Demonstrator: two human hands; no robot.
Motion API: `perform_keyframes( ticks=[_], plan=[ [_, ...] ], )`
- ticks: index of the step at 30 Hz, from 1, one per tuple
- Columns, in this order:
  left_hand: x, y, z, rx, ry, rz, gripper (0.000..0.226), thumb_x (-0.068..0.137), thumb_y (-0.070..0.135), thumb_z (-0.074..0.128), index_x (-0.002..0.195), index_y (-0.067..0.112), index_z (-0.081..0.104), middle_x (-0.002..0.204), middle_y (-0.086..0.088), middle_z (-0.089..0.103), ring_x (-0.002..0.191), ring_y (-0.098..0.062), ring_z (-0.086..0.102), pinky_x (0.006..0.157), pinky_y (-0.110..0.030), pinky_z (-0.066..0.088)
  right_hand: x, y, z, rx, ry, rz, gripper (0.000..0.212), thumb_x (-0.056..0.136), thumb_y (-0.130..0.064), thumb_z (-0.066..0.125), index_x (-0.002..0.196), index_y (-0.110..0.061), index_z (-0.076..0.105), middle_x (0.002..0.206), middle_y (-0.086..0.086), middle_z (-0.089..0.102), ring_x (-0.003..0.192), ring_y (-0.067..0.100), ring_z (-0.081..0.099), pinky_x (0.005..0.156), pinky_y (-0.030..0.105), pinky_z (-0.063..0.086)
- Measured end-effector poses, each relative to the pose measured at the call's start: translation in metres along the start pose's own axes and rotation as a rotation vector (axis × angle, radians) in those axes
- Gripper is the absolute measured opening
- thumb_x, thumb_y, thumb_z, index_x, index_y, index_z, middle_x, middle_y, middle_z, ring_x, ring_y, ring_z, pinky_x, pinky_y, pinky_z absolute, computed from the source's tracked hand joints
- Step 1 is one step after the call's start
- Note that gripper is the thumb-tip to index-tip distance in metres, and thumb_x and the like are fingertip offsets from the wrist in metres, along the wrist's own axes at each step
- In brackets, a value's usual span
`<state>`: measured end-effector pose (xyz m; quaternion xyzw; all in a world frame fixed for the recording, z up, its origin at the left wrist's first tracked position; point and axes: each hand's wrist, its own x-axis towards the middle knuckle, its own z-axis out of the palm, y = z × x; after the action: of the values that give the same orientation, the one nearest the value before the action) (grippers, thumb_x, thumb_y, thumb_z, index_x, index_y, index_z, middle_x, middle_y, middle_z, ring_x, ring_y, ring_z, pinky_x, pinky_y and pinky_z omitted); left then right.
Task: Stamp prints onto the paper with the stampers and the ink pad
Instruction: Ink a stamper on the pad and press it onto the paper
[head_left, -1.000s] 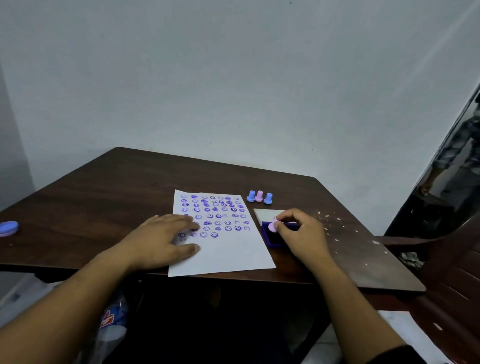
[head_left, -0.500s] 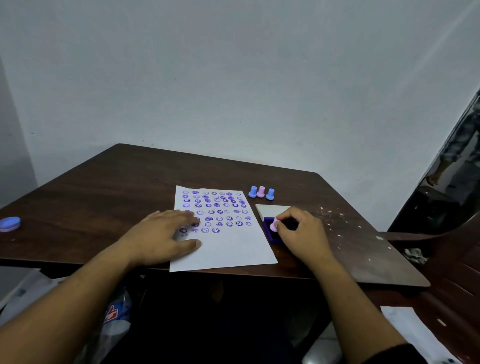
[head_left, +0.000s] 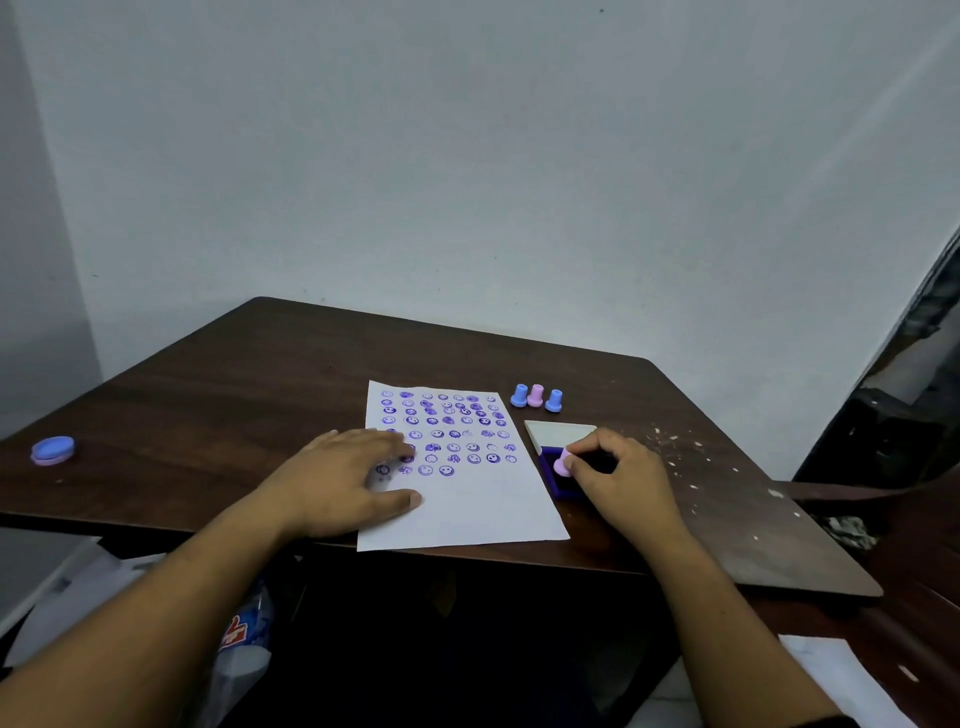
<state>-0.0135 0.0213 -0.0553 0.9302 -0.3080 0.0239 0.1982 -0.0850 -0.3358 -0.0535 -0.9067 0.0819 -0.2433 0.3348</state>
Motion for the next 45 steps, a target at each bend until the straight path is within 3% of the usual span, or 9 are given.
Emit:
perform_keyframes(
  ticks=[6,9,14,20,24,36,38,42,45],
  plan=[
    [-0.002,0.005,-0.003,0.012,-0.003,0.004,0.08,0.076,0.085,0.043,0.144,0.043,0.048,0.156,0.024,0.04,0.145,-0.002,0.032,0.12,-0.038,0.019,-0.003,-0.005,-0.002,0.019,0.037,-0.011,0.01,0.083,-0.038,0.087,0.086,-0.04,0.078,0.1,-0.017,0.075,0.097,0.002,0.064,0.08,0.029,0.054],
    [-0.001,0.005,-0.005,0.01,-0.007,0.007,0.08,0.077,0.085,0.043,0.144,0.042,0.048,0.156,0.023,0.04,0.145,-0.002,0.032,0.121,-0.04,0.021,-0.001,-0.013,-0.003,0.049,0.038,-0.005,0.01,0.085,-0.039,0.087,0.087,-0.04,0.077,0.103,-0.02,0.074,0.101,0.002,0.063,0.075,0.022,0.048],
    [-0.001,0.005,-0.004,0.006,-0.015,0.0,0.082,0.075,0.087,0.042,0.144,0.044,0.047,0.157,0.023,0.039,0.145,-0.002,0.032,0.123,-0.044,0.02,0.001,-0.045,0.01,0.138,0.037,-0.06,0.009,0.084,-0.04,0.085,0.089,-0.042,0.078,0.102,-0.023,0.077,0.107,-0.001,0.065,0.086,0.028,0.051],
    [-0.001,0.004,-0.004,0.006,-0.001,0.001,0.079,0.077,0.085,0.046,0.144,0.043,0.048,0.156,0.024,0.04,0.145,-0.001,0.032,0.122,-0.042,0.021,-0.003,-0.072,0.041,0.207,-0.028,-0.124,0.015,0.084,-0.029,0.088,0.08,-0.039,0.078,0.098,-0.029,0.075,0.1,-0.019,0.061,0.073,0.0,0.042],
    [0.0,0.003,-0.003,0.008,0.002,0.0,0.08,0.076,0.085,0.045,0.144,0.044,0.048,0.157,0.023,0.039,0.145,-0.001,0.032,0.122,-0.04,0.02,-0.006,-0.078,0.058,0.144,-0.086,-0.117,0.015,0.085,-0.031,0.087,0.08,-0.04,0.075,0.095,-0.024,0.076,0.099,-0.007,0.064,0.079,0.011,0.042],
    [0.001,0.004,-0.003,0.002,0.003,-0.002,0.083,0.073,0.087,0.042,0.143,0.043,0.049,0.156,0.022,0.04,0.145,-0.001,0.032,0.122,-0.042,0.021,-0.009,-0.078,0.062,0.075,-0.127,-0.118,0.025,0.084,-0.034,0.086,0.074,-0.05,0.069,0.097,-0.019,0.075,0.098,-0.005,0.063,0.08,0.014,0.042],
    [0.001,0.004,-0.003,0.001,0.002,-0.003,0.083,0.072,0.087,0.042,0.143,0.044,0.049,0.156,0.023,0.04,0.145,-0.002,0.032,0.122,-0.042,0.02,-0.009,-0.079,0.063,0.059,-0.138,-0.121,0.025,0.084,-0.035,0.087,0.075,-0.051,0.07,0.1,-0.017,0.075,0.098,-0.002,0.063,0.083,0.021,0.046],
    [0.001,0.004,-0.002,0.006,0.004,-0.003,0.082,0.074,0.086,0.043,0.144,0.044,0.048,0.157,0.022,0.039,0.146,-0.001,0.031,0.123,-0.043,0.02,-0.01,-0.082,0.063,-0.003,-0.145,-0.146,0.018,0.087,-0.036,0.084,0.083,-0.048,0.071,0.103,-0.015,0.076,0.106,0.007,0.063,0.103,0.038,0.048],
    [0.001,0.005,-0.003,0.006,-0.002,-0.005,0.081,0.075,0.086,0.043,0.144,0.044,0.048,0.158,0.022,0.038,0.146,-0.002,0.031,0.123,-0.044,0.02,-0.012,-0.085,0.063,-0.019,-0.132,-0.139,0.014,0.087,-0.037,0.084,0.086,-0.046,0.074,0.101,-0.017,0.072,0.105,0.008,0.063,0.104,0.043,0.05]
  ],
)
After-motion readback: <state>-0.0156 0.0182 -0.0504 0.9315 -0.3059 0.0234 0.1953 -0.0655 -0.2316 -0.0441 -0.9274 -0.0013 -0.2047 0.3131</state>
